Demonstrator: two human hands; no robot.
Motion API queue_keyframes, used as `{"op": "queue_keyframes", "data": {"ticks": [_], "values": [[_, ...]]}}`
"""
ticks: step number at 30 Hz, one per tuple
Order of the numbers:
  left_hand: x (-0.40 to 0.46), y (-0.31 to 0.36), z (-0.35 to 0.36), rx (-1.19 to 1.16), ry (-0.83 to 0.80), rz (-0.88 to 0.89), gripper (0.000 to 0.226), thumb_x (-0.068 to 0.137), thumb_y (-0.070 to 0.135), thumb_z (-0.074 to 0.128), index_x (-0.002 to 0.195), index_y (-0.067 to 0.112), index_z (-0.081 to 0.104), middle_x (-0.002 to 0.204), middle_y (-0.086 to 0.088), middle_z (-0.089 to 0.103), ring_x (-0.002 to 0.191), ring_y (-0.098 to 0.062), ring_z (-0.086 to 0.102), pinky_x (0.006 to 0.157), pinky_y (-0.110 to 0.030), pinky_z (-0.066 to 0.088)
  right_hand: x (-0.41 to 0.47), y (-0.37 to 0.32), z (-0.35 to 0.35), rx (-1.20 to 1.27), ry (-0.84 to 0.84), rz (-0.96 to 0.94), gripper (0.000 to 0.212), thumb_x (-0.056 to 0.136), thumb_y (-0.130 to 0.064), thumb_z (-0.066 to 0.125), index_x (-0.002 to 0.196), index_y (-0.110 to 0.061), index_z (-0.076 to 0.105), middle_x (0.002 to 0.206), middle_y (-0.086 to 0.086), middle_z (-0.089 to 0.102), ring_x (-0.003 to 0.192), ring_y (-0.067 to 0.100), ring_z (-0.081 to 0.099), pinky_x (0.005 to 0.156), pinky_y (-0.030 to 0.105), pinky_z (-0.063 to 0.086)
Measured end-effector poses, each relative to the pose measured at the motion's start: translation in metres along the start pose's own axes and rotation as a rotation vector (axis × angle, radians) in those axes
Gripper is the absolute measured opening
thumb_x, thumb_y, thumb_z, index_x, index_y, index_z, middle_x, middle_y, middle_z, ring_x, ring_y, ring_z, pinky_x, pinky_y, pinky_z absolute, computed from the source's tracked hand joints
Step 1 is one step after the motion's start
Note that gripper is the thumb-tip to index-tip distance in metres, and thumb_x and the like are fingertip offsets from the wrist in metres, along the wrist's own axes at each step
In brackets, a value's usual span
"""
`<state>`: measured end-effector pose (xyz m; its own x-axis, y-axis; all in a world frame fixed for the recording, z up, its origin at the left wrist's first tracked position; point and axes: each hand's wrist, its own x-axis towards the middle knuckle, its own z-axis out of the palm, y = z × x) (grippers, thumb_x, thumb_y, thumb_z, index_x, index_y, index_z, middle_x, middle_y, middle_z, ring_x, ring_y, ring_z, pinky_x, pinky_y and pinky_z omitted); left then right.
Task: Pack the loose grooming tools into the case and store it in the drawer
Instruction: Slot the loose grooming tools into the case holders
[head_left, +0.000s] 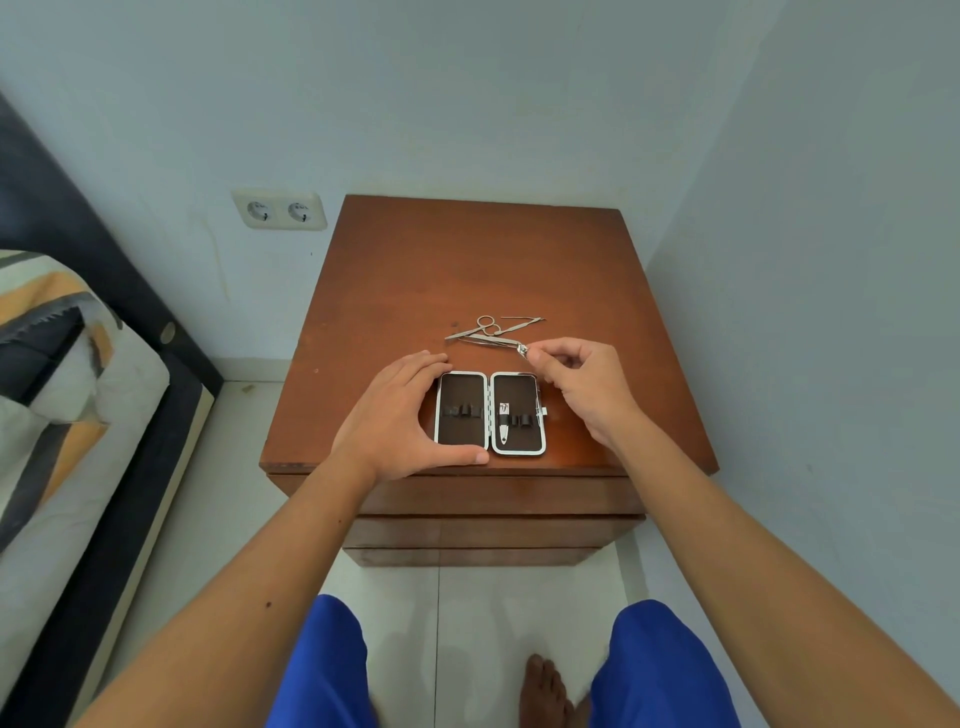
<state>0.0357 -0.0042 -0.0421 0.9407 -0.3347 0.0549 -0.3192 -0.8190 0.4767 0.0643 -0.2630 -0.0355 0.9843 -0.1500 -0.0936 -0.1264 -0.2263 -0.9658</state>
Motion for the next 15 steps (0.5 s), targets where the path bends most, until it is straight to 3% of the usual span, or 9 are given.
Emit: {"op": "queue_keyframes", "data": {"ticks": [5, 10, 12, 15], "values": [[0.0005, -0.0006, 0.0004, 0.004, 0.000, 0.002, 0.130, 0.055, 0.101, 0.066, 0.158, 0.027, 0.041, 0.167, 0.010, 0.035, 0.156, -0.011, 0.025, 0.127, -0.034, 0.019, 0.0008, 0.0019, 0.0024, -0.005, -0.052, 0.014, 0.008, 0.093, -0.019, 0.079, 0.100, -0.021, 0.077, 0.097, 0.009, 0.079, 0.079, 0.011, 0.066, 0.076, 0.041, 0.054], [0.0007, -0.0007, 0.0007, 0.007, 0.002, 0.002, 0.129, 0.055, 0.101, 0.065, 0.158, 0.027, 0.040, 0.168, 0.010, 0.035, 0.156, -0.012, 0.026, 0.127, -0.035, 0.019, -0.0023, -0.0004, 0.0027, -0.013, -0.096, 0.006, 0.017, 0.096, -0.015, 0.075, 0.111, -0.024, 0.076, 0.096, 0.005, 0.079, 0.087, 0.009, 0.073, 0.077, 0.055, 0.055], [0.0006, -0.0006, 0.0006, 0.011, 0.000, 0.000, 0.128, 0.056, 0.100, 0.067, 0.159, 0.027, 0.040, 0.168, 0.010, 0.034, 0.156, -0.012, 0.025, 0.126, -0.035, 0.019, -0.0040, -0.0014, 0.0035, 0.010, -0.109, -0.004, 0.019, 0.096, -0.014, 0.074, 0.108, -0.028, 0.078, 0.100, 0.007, 0.079, 0.088, 0.008, 0.072, 0.077, 0.049, 0.054], [0.0005, -0.0010, 0.0007, 0.013, -0.003, -0.002, 0.128, 0.057, 0.100, 0.067, 0.159, 0.028, 0.039, 0.168, 0.010, 0.033, 0.156, -0.012, 0.025, 0.126, -0.033, 0.018, -0.0052, -0.0030, 0.0043, 0.056, -0.109, -0.011, 0.021, 0.095, -0.011, 0.075, 0.101, -0.031, 0.080, 0.103, 0.009, 0.079, 0.092, 0.010, 0.069, 0.077, 0.023, 0.054]]}}
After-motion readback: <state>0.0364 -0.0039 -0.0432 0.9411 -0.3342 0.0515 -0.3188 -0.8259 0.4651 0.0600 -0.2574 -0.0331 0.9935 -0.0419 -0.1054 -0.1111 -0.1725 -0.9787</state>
